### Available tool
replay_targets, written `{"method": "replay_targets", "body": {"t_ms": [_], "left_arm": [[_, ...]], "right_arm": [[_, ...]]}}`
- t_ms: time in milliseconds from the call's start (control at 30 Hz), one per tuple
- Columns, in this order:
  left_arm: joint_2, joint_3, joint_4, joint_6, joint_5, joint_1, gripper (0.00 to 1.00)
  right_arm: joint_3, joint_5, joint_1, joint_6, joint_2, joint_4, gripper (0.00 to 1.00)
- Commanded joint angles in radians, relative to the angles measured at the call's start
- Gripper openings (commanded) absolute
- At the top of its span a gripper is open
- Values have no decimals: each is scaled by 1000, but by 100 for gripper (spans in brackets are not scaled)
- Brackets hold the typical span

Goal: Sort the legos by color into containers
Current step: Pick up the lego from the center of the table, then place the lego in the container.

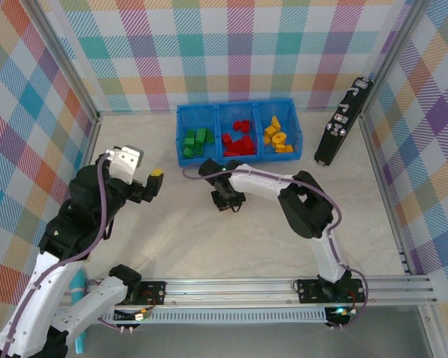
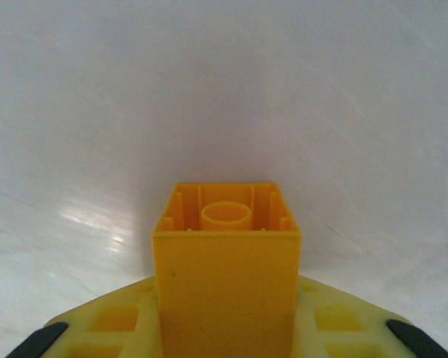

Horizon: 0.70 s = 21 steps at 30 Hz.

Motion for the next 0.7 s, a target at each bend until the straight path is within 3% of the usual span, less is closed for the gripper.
{"method": "replay_targets", "body": {"t_ms": [0,267,467,667], "left_arm": [[23,33,-17,18,-6,-9,100],[76,25,13,17,29,-8,100],[66,-25,96,27,85,-3,100],[122,23,62,14,96,10,100]], "right_arm": [[-93,64,-42,-11,-105,-34,27],[-227,191,-187,-95,-275,-55,27],[-167,246,-322,-232,-323,29,27],[-46,252,-405,-333,-262,112,27]]}}
